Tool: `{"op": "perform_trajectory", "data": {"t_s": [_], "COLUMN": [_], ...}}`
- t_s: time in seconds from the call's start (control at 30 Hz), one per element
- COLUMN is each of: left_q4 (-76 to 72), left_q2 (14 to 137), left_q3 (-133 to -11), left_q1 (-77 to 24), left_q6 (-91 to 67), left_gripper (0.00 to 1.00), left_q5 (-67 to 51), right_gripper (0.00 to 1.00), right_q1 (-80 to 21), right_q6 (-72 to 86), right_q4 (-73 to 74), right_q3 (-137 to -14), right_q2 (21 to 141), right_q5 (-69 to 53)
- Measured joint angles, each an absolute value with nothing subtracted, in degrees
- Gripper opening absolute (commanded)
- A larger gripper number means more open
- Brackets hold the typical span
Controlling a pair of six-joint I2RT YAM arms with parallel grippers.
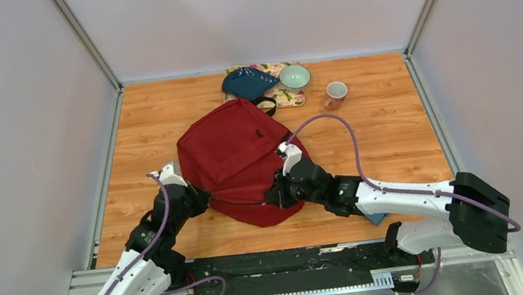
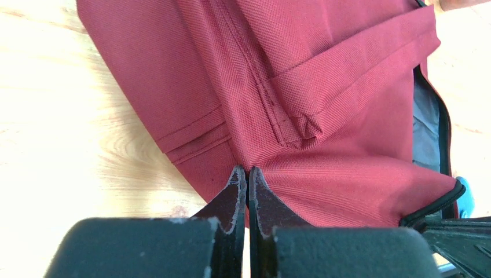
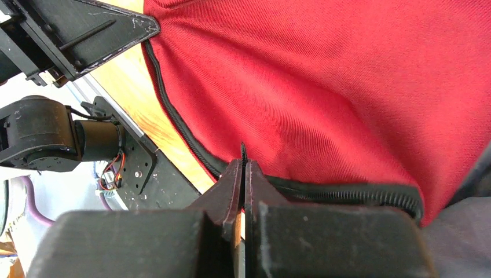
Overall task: Pack the student bag
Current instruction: Zip the student bag at the center of the board.
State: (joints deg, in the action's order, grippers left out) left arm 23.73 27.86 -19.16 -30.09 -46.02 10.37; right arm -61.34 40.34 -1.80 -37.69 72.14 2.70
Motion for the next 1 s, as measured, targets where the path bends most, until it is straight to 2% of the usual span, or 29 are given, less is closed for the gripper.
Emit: {"op": "perform_trajectory", "data": {"t_s": [0.03,0.07,0.1,0.13,0.2,0.23,0.3,0.7,1.0], "left_q4": [24.08,24.29,24.4,24.43,24.43,24.47,24.47,22.48,23.77], "left_q2": [27.86,27.92,28.03,28.25,28.95,29.23,29.5,19.66,23.07], "left_q3": [-19.38,-19.49,-19.55,-19.55,-19.57,-19.57,-19.57,-15.14,-13.56], "left_q1": [-29.26,-28.51,-27.64,-26.94,-25.98,-25.74,-25.45,-25.41,-28.45], "left_q6": [-45.67,-45.41,-45.06,-44.66,-44.16,-44.18,-45.12,-62.94,-68.01], "left_gripper": [0.07,0.18,0.4,0.51,0.7,0.74,0.77,0.79,0.79], "left_q5": [9.91,9.37,8.47,7.44,5.87,4.93,2.42,-8.01,-9.06], "right_gripper": [0.0,0.0,0.0,0.0,0.0,0.0,0.0,0.0,0.0], "right_q1": [-61.21,-61.1,-61.04,-61.04,-61.04,-61.04,-61.04,-61.04,-61.04], "right_q6": [40.45,40.58,40.69,40.77,40.95,41.15,41.21,41.21,41.19], "right_q4": [-1.85,-1.85,-1.96,-2.02,-2.02,-2.04,-2.15,-2.48,-2.48], "right_q3": [-37.52,-37.47,-37.47,-37.45,-37.43,-37.43,-37.43,-37.43,-37.43], "right_q2": [71.83,71.68,71.68,71.68,71.7,71.77,71.96,72.34,72.34], "right_q5": [2.96,2.98,2.98,2.87,2.46,2.22,1.87,0.95,0.93]}}
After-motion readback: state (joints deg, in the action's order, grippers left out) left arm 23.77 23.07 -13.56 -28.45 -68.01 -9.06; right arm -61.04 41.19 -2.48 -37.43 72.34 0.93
